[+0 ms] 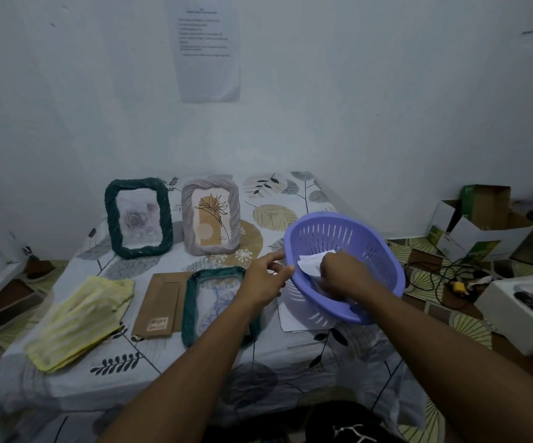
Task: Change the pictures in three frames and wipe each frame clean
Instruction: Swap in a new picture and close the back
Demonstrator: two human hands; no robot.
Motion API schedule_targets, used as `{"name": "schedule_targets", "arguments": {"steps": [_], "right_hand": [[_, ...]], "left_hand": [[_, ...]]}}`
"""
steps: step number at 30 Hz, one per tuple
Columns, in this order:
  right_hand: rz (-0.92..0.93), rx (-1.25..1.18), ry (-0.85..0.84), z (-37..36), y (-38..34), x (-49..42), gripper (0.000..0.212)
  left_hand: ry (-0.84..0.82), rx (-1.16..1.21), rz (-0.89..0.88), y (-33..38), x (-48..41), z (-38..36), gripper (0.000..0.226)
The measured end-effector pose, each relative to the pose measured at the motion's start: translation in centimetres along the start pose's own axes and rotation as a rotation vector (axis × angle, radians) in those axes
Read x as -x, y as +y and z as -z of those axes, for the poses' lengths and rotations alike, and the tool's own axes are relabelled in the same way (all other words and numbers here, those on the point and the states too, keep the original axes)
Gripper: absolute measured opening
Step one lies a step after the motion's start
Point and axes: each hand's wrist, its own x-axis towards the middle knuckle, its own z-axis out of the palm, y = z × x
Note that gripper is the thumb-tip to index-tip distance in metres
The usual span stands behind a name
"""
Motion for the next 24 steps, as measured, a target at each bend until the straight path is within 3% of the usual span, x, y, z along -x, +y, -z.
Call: {"name": "schedule_targets", "arguments": {"steps": [6,10,13,17,20,24], "right_hand": [[-0.022,-0.217,-0.003,0.8,1.5,0.0,0.031],[-0.055,-0.398,0.138,1.5,1.8,-0.2,0.012],[-0.032,-0.708,0.251,3.9,-0.5,0.6,0.004],[0.084,-1.25,0.121,6.2,-6.3,2.9,0.015],[0.111,-1.346,0.017,4.9,-10.2,3.5,0.015],[-0.054,-1.406,-0.019,0.5,-12.9,3.6,0.016]], "left_hand": [[0.007,0.024,0.0,0.6,0.7,0.8,0.033],[0.025,0.015,0.022,0.8,1.3,2.5,0.028],[0.058,0.018,0.057,0.6,1.6,4.7,0.028],[0.075,0.211,0.174,0.7,2.2,8.1,0.031],[0.068,0.396,0.191,0.9,3.5,10.4,0.026],[0.25,0.451,0.119,-0.3,4.8,12.5,0.015]]}}
